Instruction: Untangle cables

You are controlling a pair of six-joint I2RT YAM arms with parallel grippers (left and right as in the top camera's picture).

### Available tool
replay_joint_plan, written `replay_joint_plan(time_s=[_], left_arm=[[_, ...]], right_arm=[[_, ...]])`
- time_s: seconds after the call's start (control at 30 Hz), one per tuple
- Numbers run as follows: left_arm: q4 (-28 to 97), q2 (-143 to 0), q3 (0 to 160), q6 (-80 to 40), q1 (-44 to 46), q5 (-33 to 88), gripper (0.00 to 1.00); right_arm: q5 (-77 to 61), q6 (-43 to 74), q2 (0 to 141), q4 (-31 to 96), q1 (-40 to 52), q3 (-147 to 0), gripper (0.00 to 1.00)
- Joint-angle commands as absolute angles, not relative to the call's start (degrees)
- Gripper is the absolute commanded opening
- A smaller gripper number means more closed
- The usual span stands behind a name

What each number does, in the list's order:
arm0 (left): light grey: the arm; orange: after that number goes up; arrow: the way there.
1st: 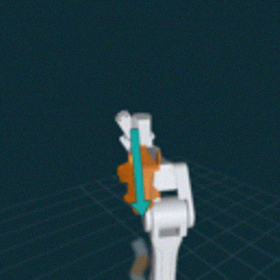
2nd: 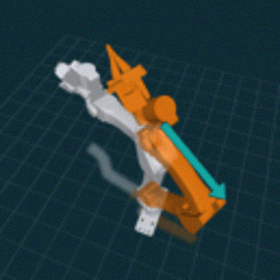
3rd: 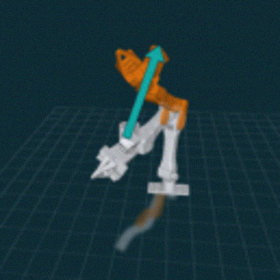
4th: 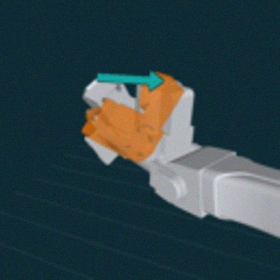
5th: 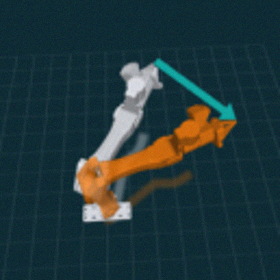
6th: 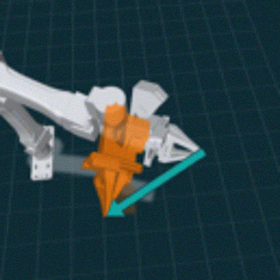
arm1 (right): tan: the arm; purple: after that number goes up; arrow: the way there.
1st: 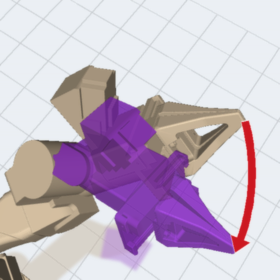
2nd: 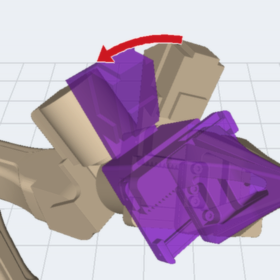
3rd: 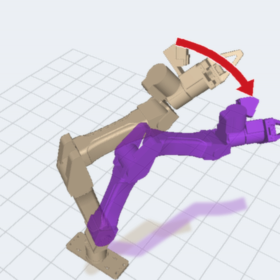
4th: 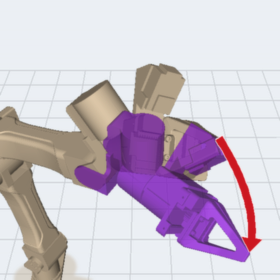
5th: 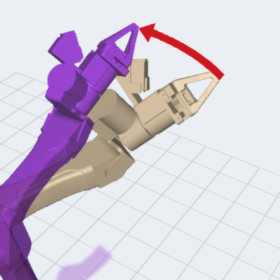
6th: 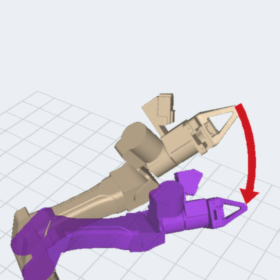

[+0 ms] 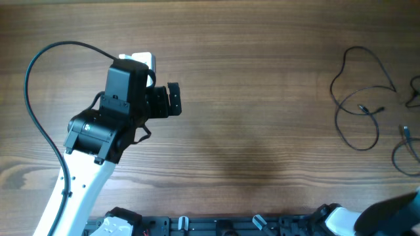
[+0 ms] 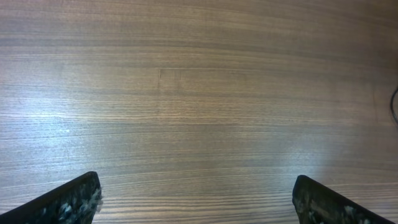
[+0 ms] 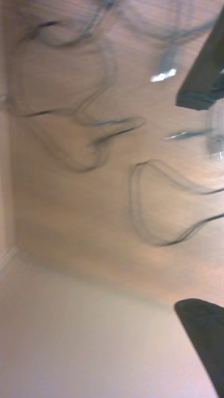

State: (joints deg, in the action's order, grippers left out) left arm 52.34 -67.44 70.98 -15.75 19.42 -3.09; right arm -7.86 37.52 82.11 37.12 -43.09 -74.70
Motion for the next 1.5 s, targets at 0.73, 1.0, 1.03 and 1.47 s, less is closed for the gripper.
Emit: replay_joint_plan(time_s=[0.73,1.0,1.03,1.47], left_arm=[[52.18,-67.18,71.35,-15.03,19.11,-2.81,1.00],[52.18,-67.18,71.35,-15.03,19.11,-2.81,1.00],[52.18,-67.18,71.35,-15.00,19.11,-2.81,0.99],[52.18,-67.18,71.35,-15.00,19.11,-2.81,1.00]], right_arm=[[-14.79,22.50,69.21,63.68,-8.43,-74.50,1.00],[-13.98,22.98,69.21,62.57,-8.43,-74.50,1.00],[-13.98,22.98,69.21,62.19,-8.43,-74.50,1.00],[-13.56,23.16,69.21,62.15,-8.43,-74.50,1.00]])
